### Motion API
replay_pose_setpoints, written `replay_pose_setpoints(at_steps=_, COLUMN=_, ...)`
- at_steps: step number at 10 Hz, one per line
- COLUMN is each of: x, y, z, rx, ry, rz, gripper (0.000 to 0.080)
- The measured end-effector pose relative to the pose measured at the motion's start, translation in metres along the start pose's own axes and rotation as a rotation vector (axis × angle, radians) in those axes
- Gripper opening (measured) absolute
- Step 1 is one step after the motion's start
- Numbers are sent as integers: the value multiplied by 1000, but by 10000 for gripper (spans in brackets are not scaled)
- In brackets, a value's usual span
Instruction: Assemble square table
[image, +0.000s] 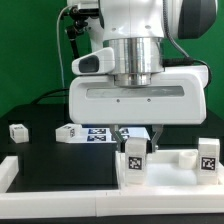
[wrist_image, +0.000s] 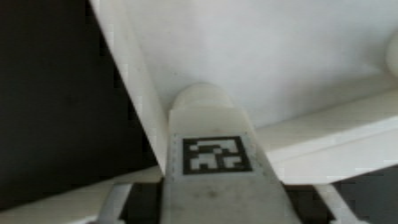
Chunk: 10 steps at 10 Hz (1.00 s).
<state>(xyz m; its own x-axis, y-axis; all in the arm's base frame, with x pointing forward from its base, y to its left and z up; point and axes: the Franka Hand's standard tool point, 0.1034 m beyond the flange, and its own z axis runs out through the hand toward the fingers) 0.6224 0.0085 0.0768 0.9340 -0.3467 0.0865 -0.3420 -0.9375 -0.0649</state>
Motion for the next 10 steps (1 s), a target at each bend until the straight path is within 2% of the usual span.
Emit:
replay_pose_setpoints(at_steps=4, x=-2, y=0, z=3, rx=-3, ry=16, rz=480, gripper=293)
replay_pose_setpoints(at_steps=5, x=-2, y=1, z=3, rx=10, ry=-6, rz=665, gripper=293)
replay_pose_setpoints(at_steps=7, x=-2, y=0, z=3, rx=50, ry=-45, rz=1073, gripper=293)
replay_pose_setpoints(at_steps=9, x=0, y=0, z=3, rx=82, ry=-78, rz=1308, gripper=293)
replay_pose_setpoints(at_steps=10, x=-1, y=-1, z=4, rx=81, ry=-80, rz=1340, gripper=293)
